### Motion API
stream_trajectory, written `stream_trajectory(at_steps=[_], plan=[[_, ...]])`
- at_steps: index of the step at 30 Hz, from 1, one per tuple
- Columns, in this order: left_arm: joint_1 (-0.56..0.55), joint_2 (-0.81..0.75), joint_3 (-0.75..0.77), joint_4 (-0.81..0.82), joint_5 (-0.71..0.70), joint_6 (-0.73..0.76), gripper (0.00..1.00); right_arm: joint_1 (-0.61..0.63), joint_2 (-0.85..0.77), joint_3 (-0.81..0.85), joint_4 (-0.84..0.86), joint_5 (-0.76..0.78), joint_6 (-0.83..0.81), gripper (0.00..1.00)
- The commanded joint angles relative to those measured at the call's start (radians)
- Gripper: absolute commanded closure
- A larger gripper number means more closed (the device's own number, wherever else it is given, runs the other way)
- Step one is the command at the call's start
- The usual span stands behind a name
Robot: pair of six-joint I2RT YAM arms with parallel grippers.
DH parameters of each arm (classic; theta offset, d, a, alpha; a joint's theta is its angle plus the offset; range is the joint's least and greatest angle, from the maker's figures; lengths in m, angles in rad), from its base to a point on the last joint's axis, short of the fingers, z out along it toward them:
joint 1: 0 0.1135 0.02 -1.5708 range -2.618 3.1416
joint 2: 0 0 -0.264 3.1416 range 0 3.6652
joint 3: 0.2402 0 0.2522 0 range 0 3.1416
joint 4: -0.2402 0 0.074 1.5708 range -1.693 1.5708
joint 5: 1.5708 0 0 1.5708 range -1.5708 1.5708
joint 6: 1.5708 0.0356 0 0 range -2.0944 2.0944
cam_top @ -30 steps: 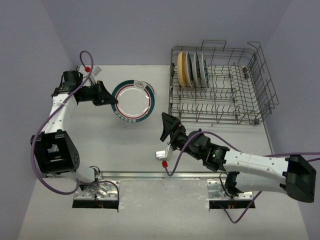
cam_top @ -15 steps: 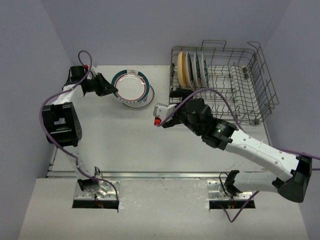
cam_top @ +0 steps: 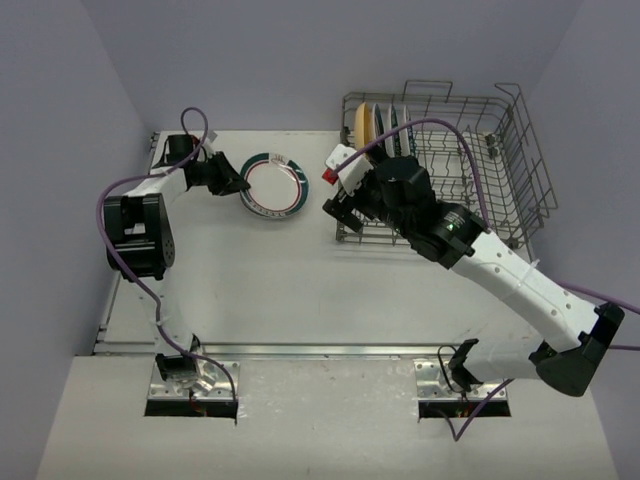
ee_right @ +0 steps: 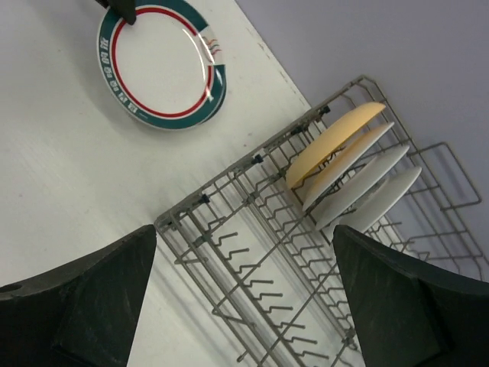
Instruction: Unload the plates from the dish rack
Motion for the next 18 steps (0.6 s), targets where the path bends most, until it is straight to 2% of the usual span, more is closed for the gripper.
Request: stream_trajectory(at_steps=[1,3,5,6,11,16,17,18], plan=[[0.004,-0.026,0.041,0.009,-0.045,0.012,0.65,-0.088,0.013,0.152,-0.042,-0.056,0.201,0.01],[0.002,-0.052,0.051,-0.008,-0.059,0.017,0.51,-0.13,0.022,0.193,-0.063,-0.086,0.255,0.01],[0.002,-0.076,0.065,-0.032,-0.077,0.031,0.44,-0.152,0.024,0.211,-0.069,-0.097,0.279,0.01],[0.002,-0.105,0.095,-0.055,-0.111,0.052,0.41,-0.163,0.022,0.215,-0.07,-0.099,0.291,0.01],[-0.028,-0.256,0.154,-0.143,-0.355,0.215,0.05,-0.243,0.028,0.24,-0.069,-0.095,0.343,0.01],[-0.124,-0.452,0.094,-0.126,-0.703,0.35,0.01,-0.375,0.085,0.283,-0.108,-0.169,0.457,0.01],[-0.159,-0.52,0.041,-0.099,-0.806,0.398,0.0,-0.441,0.13,0.312,-0.126,-0.224,0.502,0.01],[-0.164,-0.553,0.013,-0.095,-0.834,0.412,0.0,-0.476,0.16,0.316,-0.142,-0.261,0.523,0.01]])
